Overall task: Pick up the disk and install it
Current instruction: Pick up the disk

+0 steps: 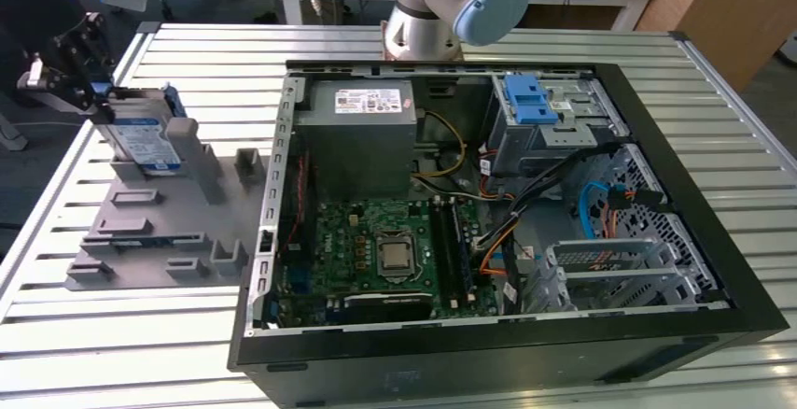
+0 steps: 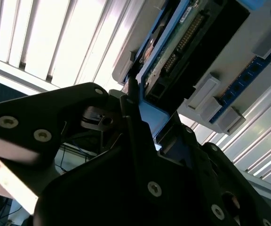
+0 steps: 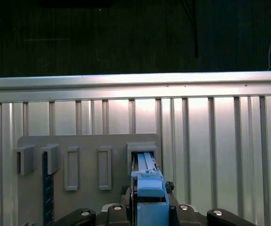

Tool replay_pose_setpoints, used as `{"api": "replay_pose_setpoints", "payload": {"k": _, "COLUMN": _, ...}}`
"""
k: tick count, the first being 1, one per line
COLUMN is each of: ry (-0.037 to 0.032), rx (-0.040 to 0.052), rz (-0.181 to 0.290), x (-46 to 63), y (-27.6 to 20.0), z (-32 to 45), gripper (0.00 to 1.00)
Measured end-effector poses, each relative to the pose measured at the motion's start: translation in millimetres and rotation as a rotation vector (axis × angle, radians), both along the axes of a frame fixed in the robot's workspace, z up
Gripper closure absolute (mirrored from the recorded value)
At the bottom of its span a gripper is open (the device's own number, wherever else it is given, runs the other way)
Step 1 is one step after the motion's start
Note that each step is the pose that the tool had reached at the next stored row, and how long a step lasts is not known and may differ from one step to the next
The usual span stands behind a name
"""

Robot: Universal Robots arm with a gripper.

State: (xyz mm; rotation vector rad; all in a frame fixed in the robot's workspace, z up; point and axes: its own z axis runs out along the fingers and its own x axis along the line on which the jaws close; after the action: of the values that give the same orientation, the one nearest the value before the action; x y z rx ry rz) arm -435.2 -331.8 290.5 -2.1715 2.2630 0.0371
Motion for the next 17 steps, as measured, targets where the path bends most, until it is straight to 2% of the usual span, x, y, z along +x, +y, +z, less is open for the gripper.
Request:
{"api": "replay_pose_setpoints", "payload": {"k": 2, "ry": 0.0002, "rx": -0.0001, "rz": 0.0, "x": 0.0, "y": 0.0, "z": 0.4, "gripper": 0.62}}
{"api": "replay_pose_setpoints", "payload": {"k": 3, "ry": 0.0001, "rx": -0.0001, "rz": 0.0, "x": 0.0, "y": 0.0, "z": 0.6, "gripper": 0.56}}
{"api": "replay_pose_setpoints", "payload": {"k": 9, "ry": 0.0, "rx": 0.0, "rz": 0.0, "x": 0.0, "y": 0.0, "z": 1.5, "gripper": 0.56}}
{"api": "replay_pose_setpoints", "payload": {"k": 10, "ry": 0.0001, "rx": -0.0001, "rz": 0.0, "x": 0.0, "y": 0.0, "z": 1.6, "gripper": 0.57}}
{"api": "replay_pose_setpoints", "payload": {"k": 11, "ry": 0.0002, "rx": -0.0001, "rz": 0.0, "x": 0.0, "y": 0.0, "z": 1.6, "gripper": 0.64}}
{"api": "replay_pose_setpoints", "payload": {"k": 17, "ry": 0.0005, "rx": -0.0003, "rz": 0.003, "x": 0.0, "y": 0.0, "z": 3.1, "gripper": 0.64}}
